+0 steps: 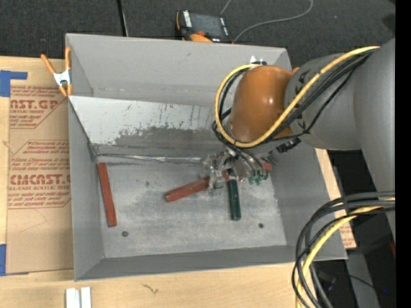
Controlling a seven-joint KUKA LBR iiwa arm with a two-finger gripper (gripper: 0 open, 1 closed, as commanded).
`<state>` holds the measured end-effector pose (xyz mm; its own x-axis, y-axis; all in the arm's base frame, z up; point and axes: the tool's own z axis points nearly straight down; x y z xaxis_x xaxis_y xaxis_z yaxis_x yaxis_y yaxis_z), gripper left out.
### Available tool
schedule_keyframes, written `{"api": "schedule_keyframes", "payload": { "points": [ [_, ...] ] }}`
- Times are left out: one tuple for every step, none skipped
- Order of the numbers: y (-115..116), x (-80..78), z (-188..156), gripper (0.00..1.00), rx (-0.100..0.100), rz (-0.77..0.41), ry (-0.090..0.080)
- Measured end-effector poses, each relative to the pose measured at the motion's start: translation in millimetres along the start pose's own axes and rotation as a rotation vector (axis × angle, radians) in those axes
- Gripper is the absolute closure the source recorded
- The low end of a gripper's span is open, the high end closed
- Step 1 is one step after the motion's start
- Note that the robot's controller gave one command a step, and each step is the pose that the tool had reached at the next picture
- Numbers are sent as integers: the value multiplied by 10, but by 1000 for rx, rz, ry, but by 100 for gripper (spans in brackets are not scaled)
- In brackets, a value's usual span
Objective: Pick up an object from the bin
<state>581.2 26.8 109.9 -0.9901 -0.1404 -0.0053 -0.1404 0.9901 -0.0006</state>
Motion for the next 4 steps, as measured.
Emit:
{"api": "schedule_keyframes", "payload": {
  "points": [
    [222,-110,-917,100,-1,-70,-7],
    [216,-91,-865,0,-2,-69,2],
    [-438,325,-75,0,0,-54,13],
    [-493,-31,427,0,-2,-96,6]
  ]
}}
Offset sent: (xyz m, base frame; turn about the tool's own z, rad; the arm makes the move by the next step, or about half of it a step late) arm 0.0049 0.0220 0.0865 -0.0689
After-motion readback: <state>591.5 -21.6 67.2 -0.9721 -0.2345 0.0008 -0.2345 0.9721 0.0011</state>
